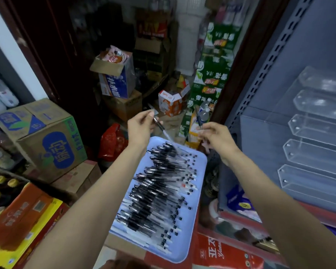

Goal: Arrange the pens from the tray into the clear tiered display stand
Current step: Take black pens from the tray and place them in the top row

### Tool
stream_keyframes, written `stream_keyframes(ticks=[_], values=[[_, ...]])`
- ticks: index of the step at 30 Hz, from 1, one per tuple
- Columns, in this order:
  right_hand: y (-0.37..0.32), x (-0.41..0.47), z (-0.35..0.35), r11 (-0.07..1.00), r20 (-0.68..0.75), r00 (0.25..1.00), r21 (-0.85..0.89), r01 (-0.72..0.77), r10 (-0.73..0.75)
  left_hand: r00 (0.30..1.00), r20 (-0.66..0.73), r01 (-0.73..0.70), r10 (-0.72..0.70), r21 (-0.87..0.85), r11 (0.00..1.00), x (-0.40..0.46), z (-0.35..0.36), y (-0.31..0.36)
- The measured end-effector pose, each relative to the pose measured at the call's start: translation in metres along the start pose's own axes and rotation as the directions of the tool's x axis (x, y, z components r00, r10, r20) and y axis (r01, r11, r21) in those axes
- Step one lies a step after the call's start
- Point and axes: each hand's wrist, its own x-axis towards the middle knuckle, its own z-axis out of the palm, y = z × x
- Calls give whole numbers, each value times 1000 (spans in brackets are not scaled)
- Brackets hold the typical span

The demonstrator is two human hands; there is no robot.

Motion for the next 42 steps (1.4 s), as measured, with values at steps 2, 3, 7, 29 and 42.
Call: stream_keyframes(ticks=[2, 3, 7, 29, 42], values=[[-16, -9, -21, 998, -40, 999, 62, 28, -25, 995, 100, -14, 16, -13, 1000, -4, 26, 18], [-23, -14, -32, 995, -54, 997, 79, 54, -50, 986, 162, -51, 45, 31, 998, -9, 41, 28], [-42, -30, -80, 948, -114, 984, 274, 162, -135, 858, 457, -396, 234, 299, 869, -27, 109, 63], [-18, -21, -381, 872, -438, 848, 235, 430, -300, 694, 675, -706, 251, 570, 420, -101, 348, 109], [-17, 39, -389, 934, -432, 829, -166, 315, -356, 731, 514, -682, 448, 563, 467, -73, 347, 118]])
